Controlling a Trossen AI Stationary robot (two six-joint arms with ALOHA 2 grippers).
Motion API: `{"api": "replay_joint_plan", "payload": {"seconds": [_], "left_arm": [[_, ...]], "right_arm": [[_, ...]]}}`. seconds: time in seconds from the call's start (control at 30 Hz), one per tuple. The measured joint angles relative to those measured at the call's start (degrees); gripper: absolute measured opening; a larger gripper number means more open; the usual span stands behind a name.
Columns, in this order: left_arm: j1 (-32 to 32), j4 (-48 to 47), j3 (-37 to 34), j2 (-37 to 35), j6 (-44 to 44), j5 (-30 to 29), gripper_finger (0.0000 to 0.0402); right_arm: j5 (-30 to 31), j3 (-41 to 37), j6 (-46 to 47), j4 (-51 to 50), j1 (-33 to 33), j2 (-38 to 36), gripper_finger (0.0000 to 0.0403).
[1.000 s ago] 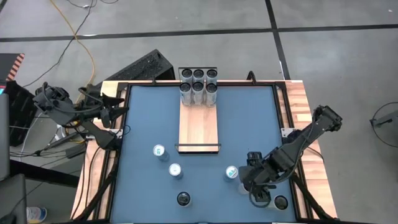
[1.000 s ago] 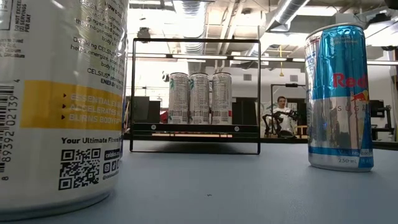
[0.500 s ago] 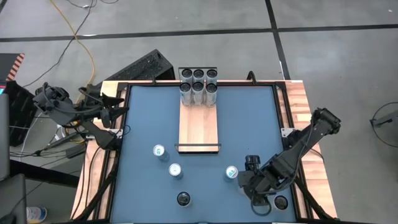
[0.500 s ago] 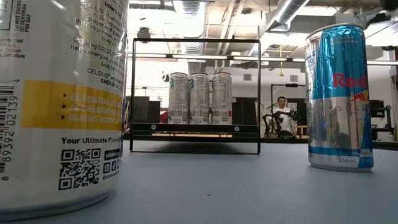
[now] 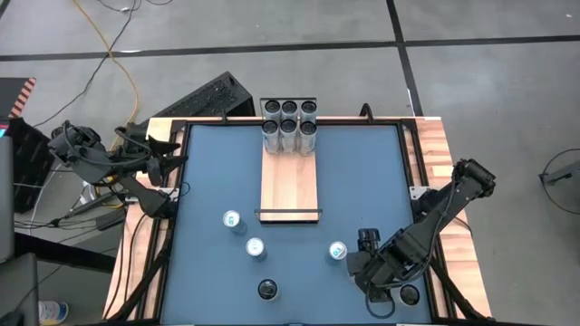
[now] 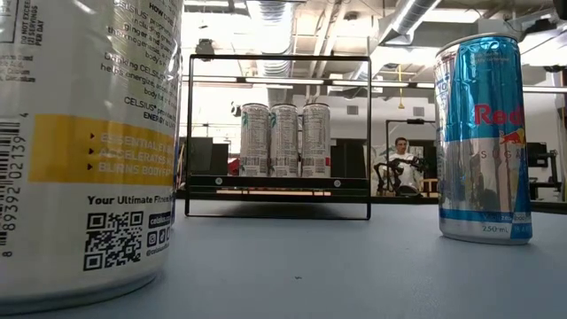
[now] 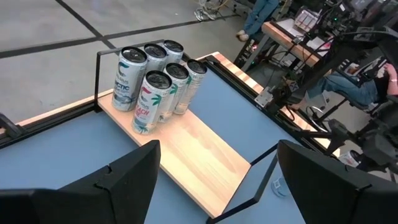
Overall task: Place canned beverage on shelf
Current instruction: Put the center white-yellow soda can on the shelf
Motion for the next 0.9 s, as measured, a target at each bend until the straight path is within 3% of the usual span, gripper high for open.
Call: {"api": "replay_joint_plan", "payload": {"seconds": [0.33, 0.5, 0.7, 0.9], "left_arm": [[-0.02, 0.00, 0.02, 0.02, -1.43, 2.05, 0.0309], [0.00, 0.00, 0.02, 0.00, -1.46, 2.05, 0.0309], [0.00, 0.00, 0.02, 0.00, -1.43, 2.01, 0.0309], [-0.02, 0.00, 0.02, 0.00, -1.04, 1.57, 0.0309]], "right_arm": [[-0.96, -2.84, 1.17, 1.47, -0.38, 0.92, 0.0334], [-1.17, -2.80, 3.14, -0.02, -1.10, 0.82, 0.0290], [-1.27, -2.71, 10.98, -1.92, -2.65, 0.63, 0.0208], [-1.18, -2.71, 20.48, -7.54, -3.76, 0.33, 0.0207]]}}
